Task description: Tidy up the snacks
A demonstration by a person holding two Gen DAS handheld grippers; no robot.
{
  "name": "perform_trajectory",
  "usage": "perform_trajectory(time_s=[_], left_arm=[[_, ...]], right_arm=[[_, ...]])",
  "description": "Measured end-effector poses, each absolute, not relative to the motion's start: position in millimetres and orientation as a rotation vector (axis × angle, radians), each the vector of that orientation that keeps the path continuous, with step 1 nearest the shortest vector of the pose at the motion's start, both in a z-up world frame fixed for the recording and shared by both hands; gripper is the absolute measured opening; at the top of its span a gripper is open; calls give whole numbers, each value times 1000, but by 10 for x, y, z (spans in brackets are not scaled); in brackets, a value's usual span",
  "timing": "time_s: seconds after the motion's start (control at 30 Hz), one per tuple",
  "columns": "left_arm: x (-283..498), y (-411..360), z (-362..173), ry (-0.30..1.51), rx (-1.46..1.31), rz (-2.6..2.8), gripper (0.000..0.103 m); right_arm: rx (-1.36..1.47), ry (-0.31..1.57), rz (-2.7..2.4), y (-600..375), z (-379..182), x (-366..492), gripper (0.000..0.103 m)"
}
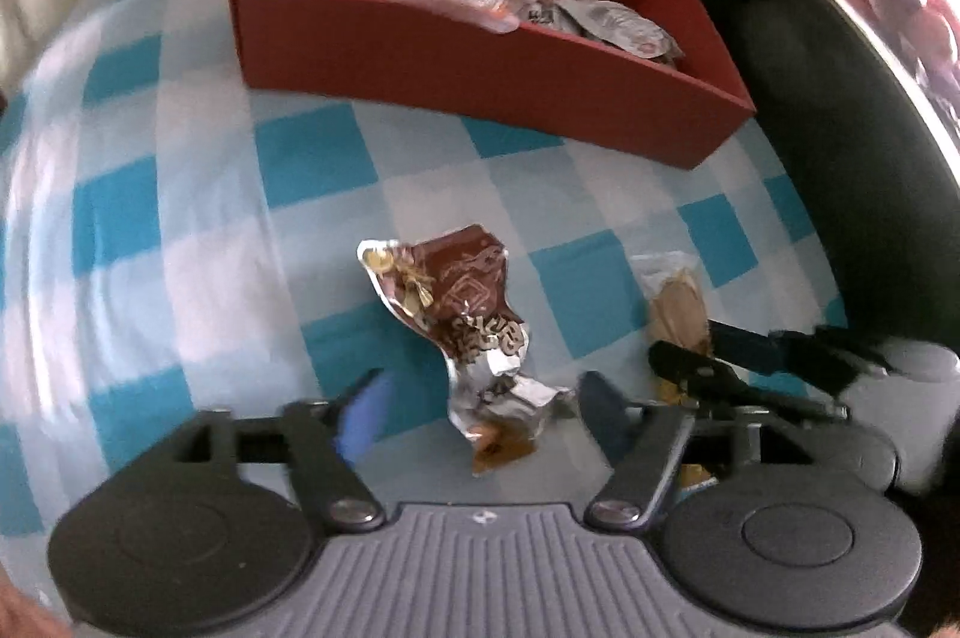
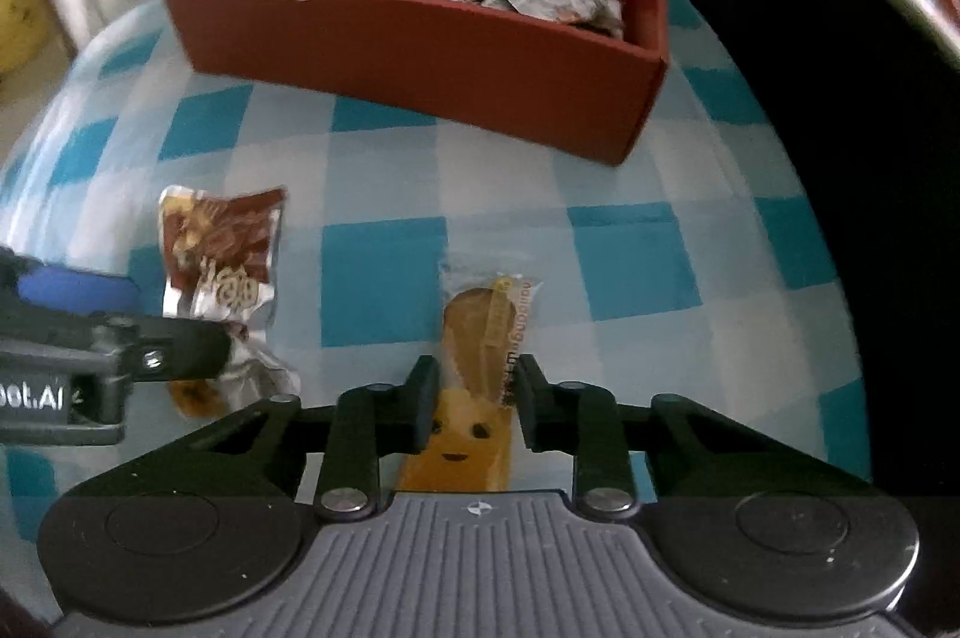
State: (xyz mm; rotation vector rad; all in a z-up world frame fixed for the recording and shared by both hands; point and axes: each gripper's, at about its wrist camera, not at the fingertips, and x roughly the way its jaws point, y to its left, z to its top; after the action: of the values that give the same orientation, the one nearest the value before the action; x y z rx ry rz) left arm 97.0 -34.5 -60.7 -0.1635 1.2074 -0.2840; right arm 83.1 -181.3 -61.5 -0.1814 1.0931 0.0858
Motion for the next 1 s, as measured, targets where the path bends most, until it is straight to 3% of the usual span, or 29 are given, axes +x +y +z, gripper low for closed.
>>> perform_trajectory(time_s=[0.27,0.33,0.37,0.6,1.0], left_arm=[[1031,-647,-752,1202,-145,-190,68],[1008,-741,-747,1161,-87,-172,43],[991,-791,-743,1144,-37,-166,36],[991,-656,-663,1133,-45,-200,22],[983,-596,-353,1046,-46,-241,21]], right_arm=[[-266,1022,35,-1932,-432,677,34],[-278,1008,23,-1972,-403,664,33],[-283,1000,17,-1988,-384,654,33],[-312,946,-3,-2006,-249,645,33],[-302,917,3,-1996,-157,658,33]])
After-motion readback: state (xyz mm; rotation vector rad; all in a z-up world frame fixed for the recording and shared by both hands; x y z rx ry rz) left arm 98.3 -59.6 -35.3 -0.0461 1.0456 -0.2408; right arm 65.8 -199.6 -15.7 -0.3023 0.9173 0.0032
